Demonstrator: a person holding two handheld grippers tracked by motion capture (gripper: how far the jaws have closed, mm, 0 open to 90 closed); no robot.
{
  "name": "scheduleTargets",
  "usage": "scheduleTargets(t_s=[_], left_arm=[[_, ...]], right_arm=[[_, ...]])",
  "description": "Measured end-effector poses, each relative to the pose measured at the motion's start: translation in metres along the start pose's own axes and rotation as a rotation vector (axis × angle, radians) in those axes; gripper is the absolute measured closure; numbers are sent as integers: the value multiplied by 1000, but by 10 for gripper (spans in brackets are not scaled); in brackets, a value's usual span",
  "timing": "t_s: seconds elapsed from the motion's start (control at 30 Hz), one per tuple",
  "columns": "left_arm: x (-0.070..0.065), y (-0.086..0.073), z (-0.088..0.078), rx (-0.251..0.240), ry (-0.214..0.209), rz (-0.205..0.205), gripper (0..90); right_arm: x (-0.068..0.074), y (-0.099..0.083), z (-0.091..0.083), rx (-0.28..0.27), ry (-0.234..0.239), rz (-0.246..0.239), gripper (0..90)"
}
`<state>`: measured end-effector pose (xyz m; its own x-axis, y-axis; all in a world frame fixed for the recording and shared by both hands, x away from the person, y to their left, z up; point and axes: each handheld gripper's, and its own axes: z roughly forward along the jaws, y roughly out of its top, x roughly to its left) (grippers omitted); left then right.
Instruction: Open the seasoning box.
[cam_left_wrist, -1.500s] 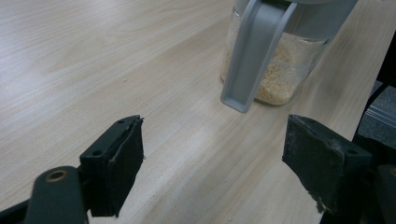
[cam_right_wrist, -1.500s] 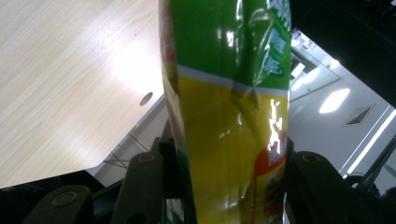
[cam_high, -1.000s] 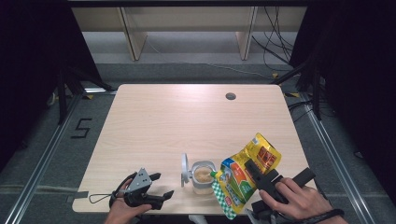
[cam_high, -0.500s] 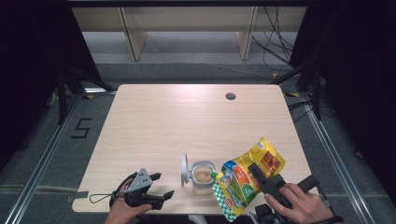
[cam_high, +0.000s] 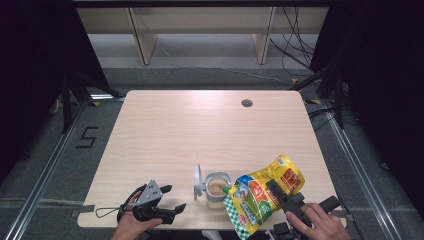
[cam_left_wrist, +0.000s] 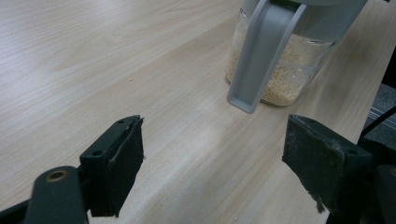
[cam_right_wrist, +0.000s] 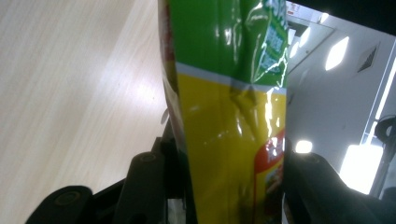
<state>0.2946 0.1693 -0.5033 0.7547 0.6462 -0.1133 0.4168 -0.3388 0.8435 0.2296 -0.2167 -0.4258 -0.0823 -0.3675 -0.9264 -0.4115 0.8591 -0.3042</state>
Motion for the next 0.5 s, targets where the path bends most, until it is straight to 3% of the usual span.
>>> scheduleTargets(t_s=[0.07,0.1,0.2,0.23,0.27,0.3,0.33,0.47,0.5], left_arm=[[1,0,0,-2,2,21,199],[0,0,0,-3,2,2,199],[0,0,0,-4,3,-2,199],[0,0,0,-10,3,-7,199],[2,0,-1,13,14,19,199],[2,0,-1,13,13,18,199],[2,0,-1,10,11,19,200],[2,1,-1,-1,6,26,199],[2,1,-1,-1,6,26,199]], right_arm=[[1,1,0,-15,-4,9,633],[2,1,1,-28,-19,12,633],[4,3,1,-34,-17,46,635],[4,3,3,-52,-30,37,636],[6,3,2,-32,-13,60,636],[6,3,4,-44,-19,46,637],[8,3,4,-39,-23,72,638],[9,3,6,-59,-34,92,642],[12,4,4,-41,-10,147,643]])
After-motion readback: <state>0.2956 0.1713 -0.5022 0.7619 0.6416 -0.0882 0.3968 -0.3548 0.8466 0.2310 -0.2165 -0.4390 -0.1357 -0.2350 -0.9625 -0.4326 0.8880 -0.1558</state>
